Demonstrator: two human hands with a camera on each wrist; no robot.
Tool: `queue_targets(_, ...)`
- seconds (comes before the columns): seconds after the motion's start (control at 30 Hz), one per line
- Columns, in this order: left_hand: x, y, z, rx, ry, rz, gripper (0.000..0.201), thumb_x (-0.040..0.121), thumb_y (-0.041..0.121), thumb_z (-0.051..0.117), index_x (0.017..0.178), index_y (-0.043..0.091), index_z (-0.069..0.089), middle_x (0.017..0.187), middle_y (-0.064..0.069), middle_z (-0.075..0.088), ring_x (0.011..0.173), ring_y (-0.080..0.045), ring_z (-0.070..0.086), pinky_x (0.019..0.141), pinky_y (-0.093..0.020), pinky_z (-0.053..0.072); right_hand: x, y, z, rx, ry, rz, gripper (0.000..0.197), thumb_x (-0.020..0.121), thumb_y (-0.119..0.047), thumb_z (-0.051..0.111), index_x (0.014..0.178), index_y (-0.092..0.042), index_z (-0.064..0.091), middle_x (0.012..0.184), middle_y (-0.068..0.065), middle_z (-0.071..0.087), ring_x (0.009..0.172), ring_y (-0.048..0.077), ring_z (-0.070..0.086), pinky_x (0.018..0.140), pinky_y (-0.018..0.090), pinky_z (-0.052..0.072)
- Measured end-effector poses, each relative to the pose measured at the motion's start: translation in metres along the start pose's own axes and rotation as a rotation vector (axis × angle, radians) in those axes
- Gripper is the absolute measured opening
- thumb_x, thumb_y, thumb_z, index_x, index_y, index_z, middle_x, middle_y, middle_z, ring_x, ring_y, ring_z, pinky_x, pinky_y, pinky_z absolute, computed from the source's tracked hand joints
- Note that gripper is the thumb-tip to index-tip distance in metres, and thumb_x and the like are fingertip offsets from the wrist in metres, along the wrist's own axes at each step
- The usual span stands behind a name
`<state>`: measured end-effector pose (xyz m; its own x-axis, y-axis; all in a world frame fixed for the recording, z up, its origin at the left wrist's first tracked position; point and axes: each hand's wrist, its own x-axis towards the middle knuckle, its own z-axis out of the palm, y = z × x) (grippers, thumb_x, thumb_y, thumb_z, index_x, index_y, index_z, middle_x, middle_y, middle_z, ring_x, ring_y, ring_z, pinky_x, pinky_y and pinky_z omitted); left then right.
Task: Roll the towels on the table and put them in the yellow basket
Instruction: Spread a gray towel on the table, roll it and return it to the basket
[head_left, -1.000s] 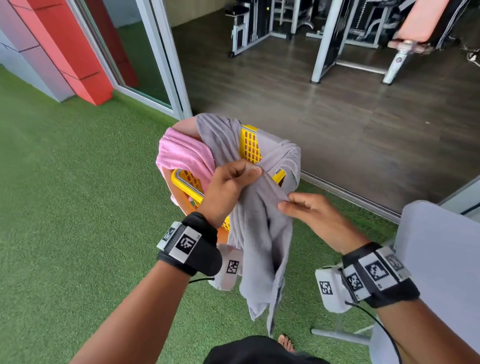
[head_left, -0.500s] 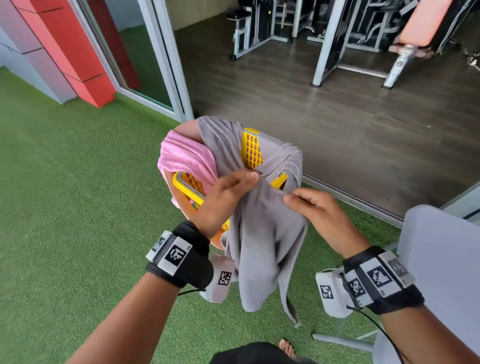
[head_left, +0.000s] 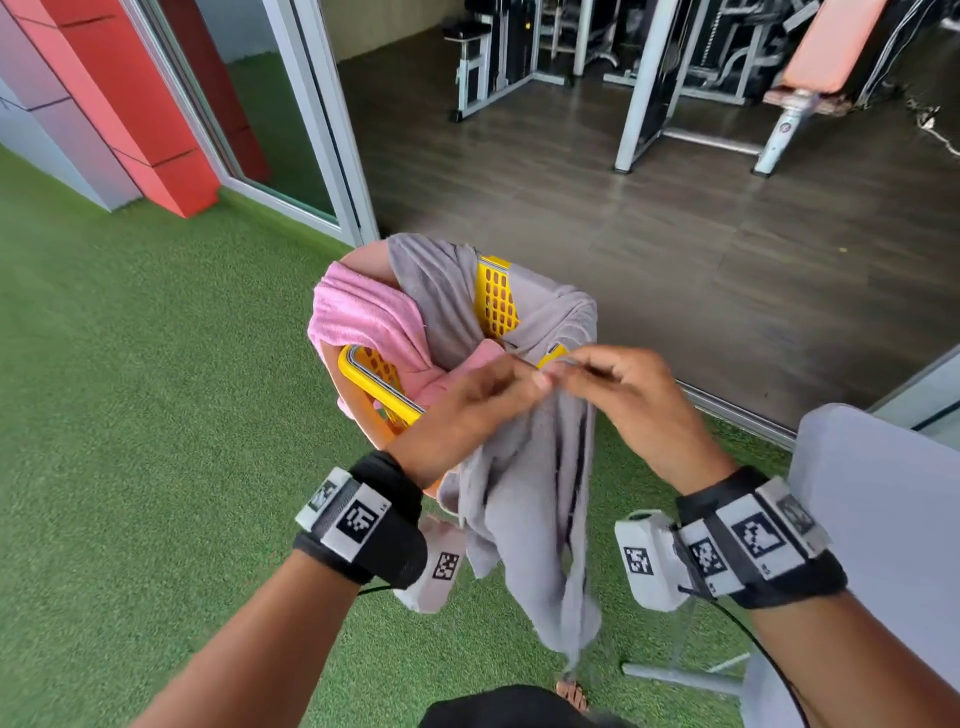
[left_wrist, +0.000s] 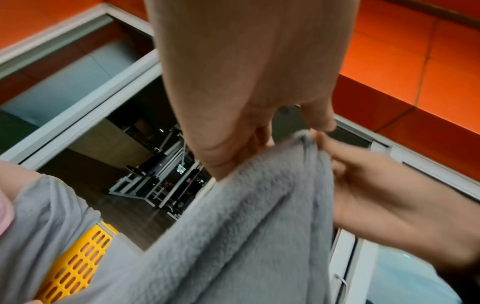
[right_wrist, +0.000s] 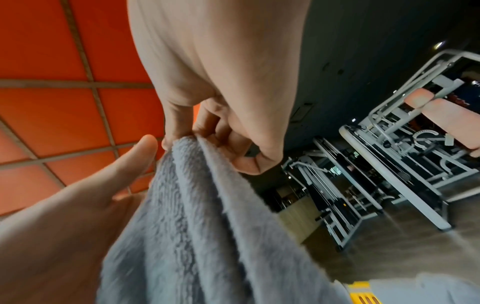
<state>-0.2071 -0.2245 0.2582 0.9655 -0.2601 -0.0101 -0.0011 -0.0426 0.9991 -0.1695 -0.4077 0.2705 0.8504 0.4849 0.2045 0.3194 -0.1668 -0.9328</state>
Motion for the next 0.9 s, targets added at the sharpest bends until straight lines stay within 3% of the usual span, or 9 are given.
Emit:
queue_targets(0.1,0.000,0.005,0.004,0.022,-0.034,0.058,0.051,0.091,0.039,0.062,0.096,-0.012,0.058,0.093,-0.012,0.053,0.089,-0.024,0.045,0.080,-0.046,0.036,0.004,-0.009,-0.005,-0.032,0.001,-0.033,0.013,0.093,-0.018,0.064,0.085,-0.025,0.071,0.078,-0.018,0.068,0.076,-0.006,0.057,0.072,0.015,0.042)
queue_targets(0.2,0.003,0.018,-0.004,-0.002,0.087,0.129,0.053,0.091,0.037,0.063,0.080,-0.015,0.055,0.078,-0.015,0.051,0.081,-0.023,0.045,0.078,-0.043,0.034,-0.007,-0.001,0.002,-0.050,-0.095,0.038,0.033,0.092,-0.012,0.065,0.067,-0.034,0.066,0.060,-0.026,0.057,0.059,-0.011,0.048,0.059,0.007,0.034)
queue_targets(0.3,0.003,0.019,-0.007,0.018,0.132,0.131,0.041,0.095,0.024,0.057,0.068,-0.005,0.044,0.072,-0.012,0.037,0.072,-0.017,0.038,0.072,-0.035,0.029,-0.019,0.003,0.012,-0.096,-0.161,0.105,0.046,0.092,-0.016,0.065,0.056,-0.045,0.062,0.048,-0.023,0.045,0.047,-0.006,0.037,0.049,0.010,0.028)
queue_targets(0.4,-0.001,0.011,-0.001,0.082,0.102,0.099,0.027,0.096,0.019,0.056,0.076,0.002,0.052,0.073,-0.004,0.043,0.073,-0.010,0.041,0.068,-0.022,0.034,-0.010,0.002,0.003,-0.108,0.000,0.005,0.027,0.094,-0.019,0.063,0.077,-0.038,0.069,0.065,-0.020,0.058,0.063,-0.003,0.046,0.061,0.021,0.037)
queue_targets(0.5,-0.006,0.008,0.005,0.120,0.051,0.116,0.041,0.092,0.027,0.061,0.079,-0.008,0.046,0.072,-0.011,0.039,0.071,-0.021,0.035,0.060,-0.046,0.029,0.002,-0.001,-0.011,-0.087,0.125,-0.067,0.010,0.094,-0.019,0.062,0.092,-0.022,0.071,0.088,-0.011,0.070,0.083,0.002,0.059,0.079,0.025,0.045)
queue_targets(0.6,-0.003,0.022,0.004,0.115,0.116,0.167,0.053,0.094,0.033,0.058,0.080,-0.016,0.044,0.076,-0.011,0.042,0.074,-0.022,0.037,0.065,-0.055,0.032,-0.002,0.007,-0.005,-0.127,0.047,-0.045,0.012,0.093,-0.024,0.064,0.081,-0.024,0.067,0.073,-0.018,0.059,0.071,-0.001,0.050,0.067,0.024,0.040)
queue_targets(0.67,0.001,0.030,-0.002,0.053,0.183,0.196,0.051,0.093,0.030,0.058,0.077,-0.015,0.042,0.071,-0.016,0.037,0.073,-0.023,0.034,0.064,-0.048,0.027,-0.010,0.015,0.004,-0.123,-0.076,0.014,0.030,0.093,-0.019,0.065,0.065,-0.023,0.055,0.058,-0.019,0.043,0.059,-0.005,0.036,0.057,0.017,0.029)
queue_targets(0.77,0.001,0.032,-0.007,0.019,0.237,0.197,0.042,0.094,0.024,0.058,0.068,-0.004,0.040,0.065,-0.018,0.030,0.067,-0.022,0.030,0.063,-0.038,0.026,-0.014,0.016,0.005,-0.147,-0.090,0.047,0.038,0.096,-0.019,0.060,0.063,-0.021,0.042,0.058,-0.016,0.033,0.056,-0.003,0.029,0.055,0.016,0.025)
queue_targets(0.9,-0.008,0.025,0.003,0.161,0.153,0.176,0.031,0.090,0.016,0.065,0.062,0.011,0.050,0.063,0.006,0.041,0.062,-0.005,0.037,0.059,-0.020,0.030,0.001,-0.011,-0.010,-0.145,0.107,-0.077,0.022,0.096,-0.016,0.059,0.078,-0.028,0.060,0.071,-0.018,0.056,0.070,-0.005,0.048,0.067,0.018,0.038)
